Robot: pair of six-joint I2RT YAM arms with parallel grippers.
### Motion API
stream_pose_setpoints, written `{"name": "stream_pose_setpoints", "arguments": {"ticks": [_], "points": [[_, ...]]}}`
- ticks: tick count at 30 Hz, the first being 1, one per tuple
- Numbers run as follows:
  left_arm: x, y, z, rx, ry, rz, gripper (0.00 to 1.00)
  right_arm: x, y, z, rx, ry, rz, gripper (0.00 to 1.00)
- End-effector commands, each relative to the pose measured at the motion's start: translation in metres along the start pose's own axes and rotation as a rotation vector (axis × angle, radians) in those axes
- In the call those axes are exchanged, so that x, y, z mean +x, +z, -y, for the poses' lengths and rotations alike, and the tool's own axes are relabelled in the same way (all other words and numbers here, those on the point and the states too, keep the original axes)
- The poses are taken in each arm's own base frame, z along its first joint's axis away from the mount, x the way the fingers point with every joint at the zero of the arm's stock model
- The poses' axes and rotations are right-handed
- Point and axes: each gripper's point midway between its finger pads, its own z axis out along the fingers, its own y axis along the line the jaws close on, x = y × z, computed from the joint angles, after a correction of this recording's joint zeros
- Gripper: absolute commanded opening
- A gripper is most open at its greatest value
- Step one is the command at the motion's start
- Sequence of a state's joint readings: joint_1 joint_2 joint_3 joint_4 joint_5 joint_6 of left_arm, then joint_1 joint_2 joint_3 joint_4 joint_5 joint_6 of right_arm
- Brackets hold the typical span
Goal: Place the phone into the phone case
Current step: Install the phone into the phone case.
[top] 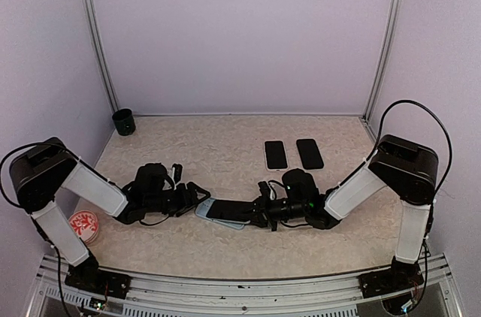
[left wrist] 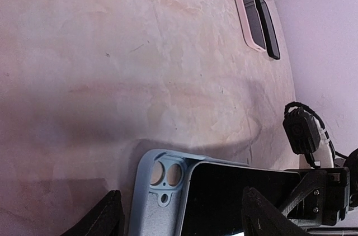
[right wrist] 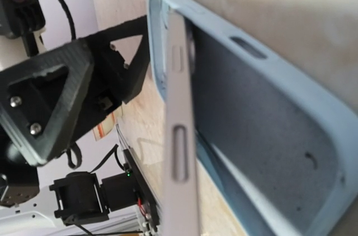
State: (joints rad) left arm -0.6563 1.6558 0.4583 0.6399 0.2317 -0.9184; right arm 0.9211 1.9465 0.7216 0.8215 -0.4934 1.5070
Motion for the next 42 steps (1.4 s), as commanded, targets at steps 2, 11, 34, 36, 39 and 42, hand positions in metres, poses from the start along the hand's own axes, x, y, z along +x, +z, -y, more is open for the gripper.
{"name": "stream_pose_setpoints", "arguments": {"ticks": [2, 11, 34, 36, 39, 42], "points": [[0.013, 0.012, 0.011, 0.051, 0.004, -0.057, 0.71, 0.0, 0.001, 0.005, 0.029, 0.011, 0.006, 0.0], [0.031, 0.019, 0.026, 0.121, 0.006, -0.118, 0.71, -0.005, 0.011, 0.011, 0.041, 0.026, 0.004, 0.0], [0.029, 0.001, 0.045, 0.072, 0.001, -0.074, 0.71, -0.012, 0.035, 0.012, -0.004, 0.054, 0.011, 0.0], [0.028, 0.001, 0.044, 0.067, 0.013, -0.07, 0.71, -0.008, 0.039, 0.009, -0.012, 0.015, -0.042, 0.0], [0.03, 0.004, 0.038, 0.062, 0.011, -0.081, 0.71, -0.003, 0.04, 0.01, -0.001, -0.026, -0.108, 0.0], [0.034, 0.009, 0.033, 0.067, 0.0, -0.098, 0.71, -0.001, 0.036, 0.015, 0.014, -0.044, -0.13, 0.0]]}}
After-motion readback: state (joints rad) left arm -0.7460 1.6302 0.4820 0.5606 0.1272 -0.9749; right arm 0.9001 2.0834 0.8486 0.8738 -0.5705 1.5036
